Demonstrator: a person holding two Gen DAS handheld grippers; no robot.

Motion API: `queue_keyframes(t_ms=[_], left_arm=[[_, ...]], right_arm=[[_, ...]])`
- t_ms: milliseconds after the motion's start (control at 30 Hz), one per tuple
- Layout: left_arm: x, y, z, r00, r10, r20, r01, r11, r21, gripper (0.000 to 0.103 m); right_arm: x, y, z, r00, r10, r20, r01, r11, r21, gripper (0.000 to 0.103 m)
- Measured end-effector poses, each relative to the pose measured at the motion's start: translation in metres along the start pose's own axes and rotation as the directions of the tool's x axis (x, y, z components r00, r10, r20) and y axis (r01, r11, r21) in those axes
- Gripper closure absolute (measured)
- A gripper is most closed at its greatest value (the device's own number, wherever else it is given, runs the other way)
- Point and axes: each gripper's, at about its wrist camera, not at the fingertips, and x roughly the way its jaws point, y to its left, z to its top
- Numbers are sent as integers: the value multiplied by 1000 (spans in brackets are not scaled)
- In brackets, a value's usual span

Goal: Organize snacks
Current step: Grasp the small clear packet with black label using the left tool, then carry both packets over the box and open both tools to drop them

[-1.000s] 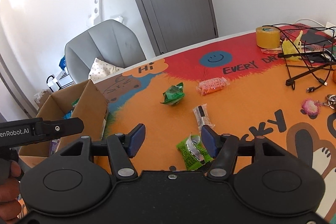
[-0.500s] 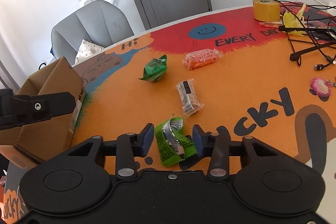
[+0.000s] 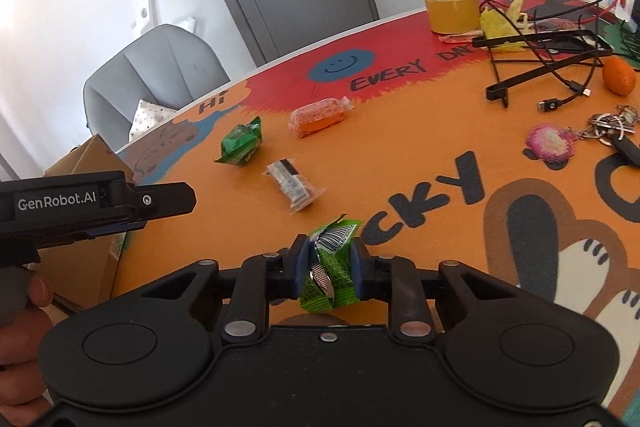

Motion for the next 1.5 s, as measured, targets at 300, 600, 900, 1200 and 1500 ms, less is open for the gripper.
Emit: queue_keyframes(t_ms=[300,600,900,1200,1500], left_arm=[[31,-28,2,1000,21,-16,-21,999,32,42],[67,-43,7,997,59,-41,-56,997,58,46],[88,-48,2,995,87,-49,-82,992,98,60],[73,-37,-4,997,61,-50,-56,994,97,87],[38,-25,-5,999,38,-6,-37,995,92,87]], right_arm=[[-7,-30,4,997,-54,51,51,997,50,80],[0,-39,4,993,-96,75,90,993,75,78],[10,-37,-1,993,-88,76,81,993,90,70],[10,-27,-2,993,-77,89,69,994,89,75],[0,-9,-1,992,-50,119,40,995,87,75]])
